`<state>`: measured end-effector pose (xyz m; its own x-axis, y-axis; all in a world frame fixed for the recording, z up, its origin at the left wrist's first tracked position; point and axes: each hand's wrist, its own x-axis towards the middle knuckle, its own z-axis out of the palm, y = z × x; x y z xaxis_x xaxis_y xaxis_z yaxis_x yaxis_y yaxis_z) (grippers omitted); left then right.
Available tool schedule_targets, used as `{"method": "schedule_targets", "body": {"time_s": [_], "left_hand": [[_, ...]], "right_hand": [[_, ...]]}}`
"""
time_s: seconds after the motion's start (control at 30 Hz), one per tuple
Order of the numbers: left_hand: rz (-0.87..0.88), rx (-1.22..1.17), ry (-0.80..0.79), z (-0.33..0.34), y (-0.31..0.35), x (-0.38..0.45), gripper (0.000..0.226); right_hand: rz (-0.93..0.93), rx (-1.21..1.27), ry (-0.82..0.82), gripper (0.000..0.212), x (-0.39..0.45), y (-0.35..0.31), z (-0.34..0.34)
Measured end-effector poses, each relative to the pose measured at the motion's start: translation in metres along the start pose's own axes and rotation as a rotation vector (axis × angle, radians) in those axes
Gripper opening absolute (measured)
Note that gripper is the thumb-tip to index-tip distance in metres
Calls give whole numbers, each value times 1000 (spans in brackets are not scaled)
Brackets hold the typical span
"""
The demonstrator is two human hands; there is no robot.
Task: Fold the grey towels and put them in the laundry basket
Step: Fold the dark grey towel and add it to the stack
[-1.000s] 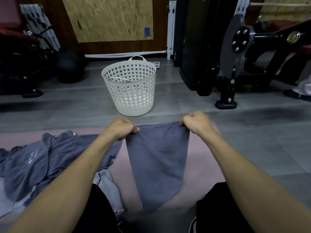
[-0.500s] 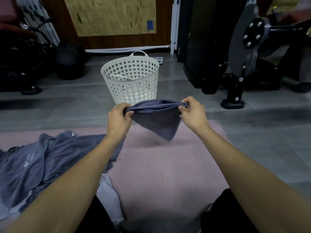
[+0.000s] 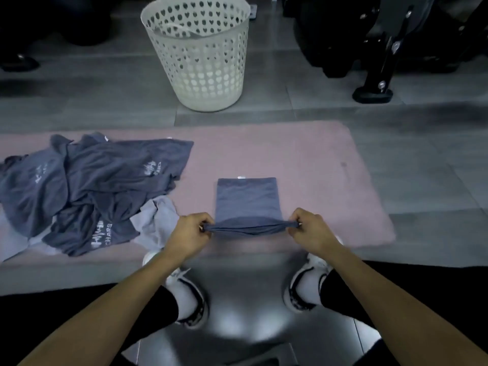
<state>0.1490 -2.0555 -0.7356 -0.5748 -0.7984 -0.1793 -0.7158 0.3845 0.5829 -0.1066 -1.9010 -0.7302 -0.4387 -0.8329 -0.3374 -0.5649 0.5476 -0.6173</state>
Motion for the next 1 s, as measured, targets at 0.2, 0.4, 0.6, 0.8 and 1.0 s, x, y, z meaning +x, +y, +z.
{"method": "schedule_targets", "body": {"time_s": [0.2, 0.4, 0.6, 0.8, 1.0], "left_hand": [[-45, -81, -224, 18, -8, -43, 19], [-119, -157, -208, 30, -23, -21, 12], [-208, -348, -151, 41, -49, 49, 23], [-327, -439, 22, 74, -63, 150, 18], [-271, -391, 147, 115, -87, 204, 9]], "right_hand": [[13, -105, -162, 17, -29, 31, 20], [39, -66, -107, 10, -8, 27, 36], [93, -71, -55, 13, 64, 15, 32], [186, 45, 78, 12, 164, 18, 48], [207, 81, 114, 14, 232, 45, 76]]}}
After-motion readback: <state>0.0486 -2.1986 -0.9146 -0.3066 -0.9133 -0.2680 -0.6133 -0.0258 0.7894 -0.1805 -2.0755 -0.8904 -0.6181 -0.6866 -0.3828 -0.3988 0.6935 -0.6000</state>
